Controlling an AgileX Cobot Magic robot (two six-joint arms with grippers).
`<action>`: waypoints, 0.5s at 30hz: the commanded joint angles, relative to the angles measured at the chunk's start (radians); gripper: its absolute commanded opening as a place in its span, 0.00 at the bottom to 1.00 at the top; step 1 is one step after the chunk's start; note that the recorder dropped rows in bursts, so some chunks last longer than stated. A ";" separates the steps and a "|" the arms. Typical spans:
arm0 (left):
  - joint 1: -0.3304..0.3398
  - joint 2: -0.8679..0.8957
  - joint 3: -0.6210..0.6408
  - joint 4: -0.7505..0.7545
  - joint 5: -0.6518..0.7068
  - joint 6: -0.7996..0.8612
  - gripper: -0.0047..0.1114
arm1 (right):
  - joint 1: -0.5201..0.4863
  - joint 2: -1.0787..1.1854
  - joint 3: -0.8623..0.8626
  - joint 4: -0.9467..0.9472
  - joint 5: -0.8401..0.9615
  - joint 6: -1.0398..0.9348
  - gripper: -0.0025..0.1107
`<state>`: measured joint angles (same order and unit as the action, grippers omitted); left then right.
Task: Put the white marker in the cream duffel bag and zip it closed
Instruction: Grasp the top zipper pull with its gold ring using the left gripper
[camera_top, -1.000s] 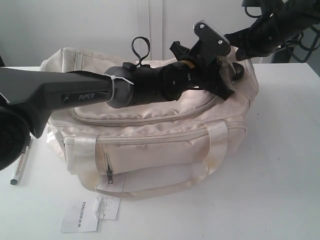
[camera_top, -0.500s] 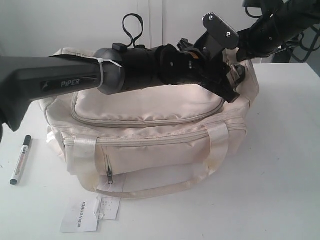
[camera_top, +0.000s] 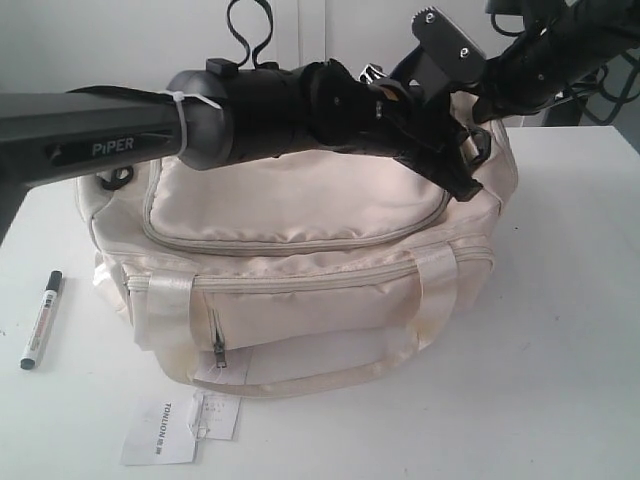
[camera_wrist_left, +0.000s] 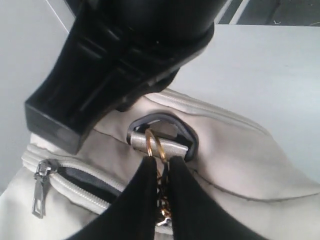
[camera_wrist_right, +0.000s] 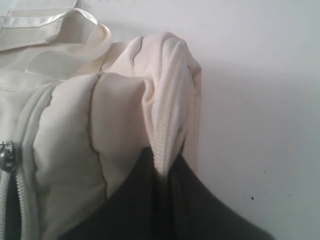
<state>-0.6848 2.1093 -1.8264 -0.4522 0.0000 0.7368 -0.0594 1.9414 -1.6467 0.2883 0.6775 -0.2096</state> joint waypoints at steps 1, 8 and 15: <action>-0.004 -0.028 -0.001 -0.011 0.052 0.001 0.04 | -0.011 -0.006 -0.007 -0.009 -0.021 0.004 0.02; -0.004 -0.056 -0.001 -0.011 0.104 -0.004 0.04 | -0.011 -0.006 -0.007 -0.009 -0.021 0.004 0.02; -0.004 -0.067 -0.001 -0.013 0.205 -0.006 0.04 | -0.011 -0.006 -0.007 -0.009 -0.021 0.004 0.02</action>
<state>-0.6848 2.0671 -1.8264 -0.4522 0.1323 0.7375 -0.0594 1.9414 -1.6467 0.2920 0.6813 -0.2096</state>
